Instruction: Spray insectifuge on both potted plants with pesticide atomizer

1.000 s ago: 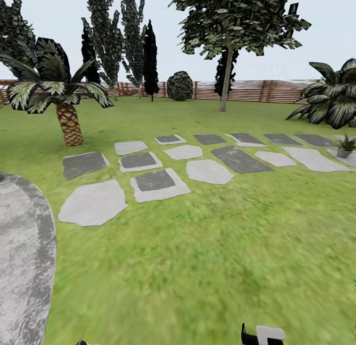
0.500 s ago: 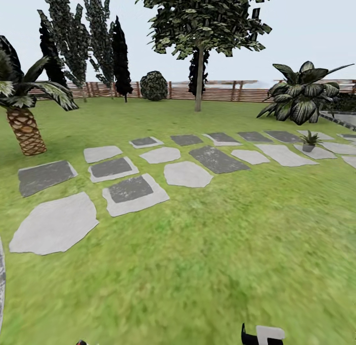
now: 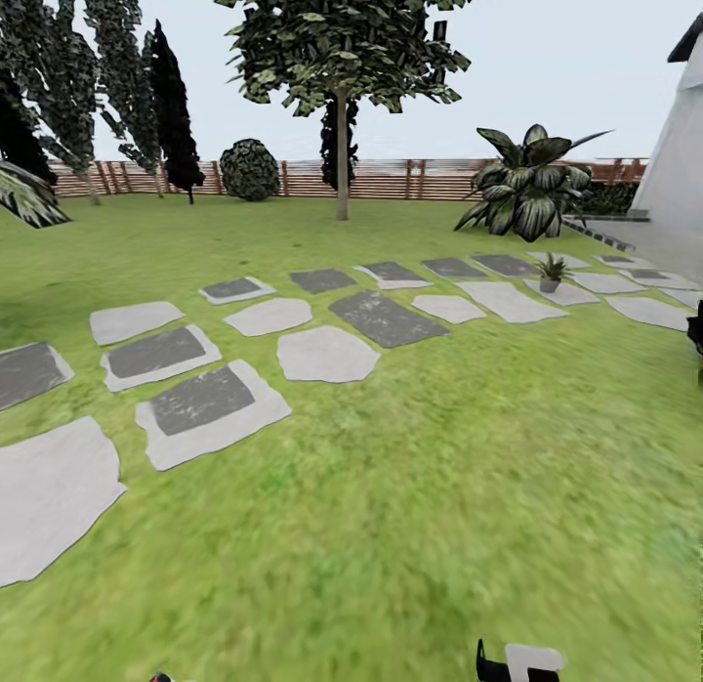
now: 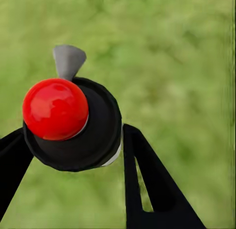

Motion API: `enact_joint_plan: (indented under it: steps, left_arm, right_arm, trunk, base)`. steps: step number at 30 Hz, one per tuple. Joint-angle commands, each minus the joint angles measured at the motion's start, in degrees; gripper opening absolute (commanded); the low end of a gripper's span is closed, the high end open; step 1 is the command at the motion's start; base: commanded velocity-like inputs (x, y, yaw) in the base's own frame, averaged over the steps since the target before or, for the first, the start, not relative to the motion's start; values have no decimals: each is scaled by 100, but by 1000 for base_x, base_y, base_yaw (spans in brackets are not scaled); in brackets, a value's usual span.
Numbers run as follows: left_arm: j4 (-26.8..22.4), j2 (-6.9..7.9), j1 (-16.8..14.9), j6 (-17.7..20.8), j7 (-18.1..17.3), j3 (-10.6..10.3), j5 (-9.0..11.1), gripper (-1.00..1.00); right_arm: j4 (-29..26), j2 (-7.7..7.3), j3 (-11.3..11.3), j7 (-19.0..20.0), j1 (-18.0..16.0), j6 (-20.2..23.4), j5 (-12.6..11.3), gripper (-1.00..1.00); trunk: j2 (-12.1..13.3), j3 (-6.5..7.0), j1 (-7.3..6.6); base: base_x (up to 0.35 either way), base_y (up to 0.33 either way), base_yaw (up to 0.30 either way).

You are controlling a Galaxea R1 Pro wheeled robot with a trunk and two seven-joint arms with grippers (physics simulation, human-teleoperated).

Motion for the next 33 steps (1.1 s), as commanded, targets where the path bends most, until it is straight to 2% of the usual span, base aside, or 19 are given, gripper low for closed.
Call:
enact_joint_plan:
  steps: [1,33]
  left_arm:
    - [3,0,-2,-20,2,48,-60,-100]
    - [3,0,-2,-28,2,50,-52,-100]
  right_arm:
    - [6,2,-45,-26,-5,-11,61,100]
    - [6,10,-44,-26,-5,-11,61,100]
  trunk:
    - [-2,-5,2]
    - [-2,-5,2]
  base:
    - [338,0,-300]
    - [338,0,-300]
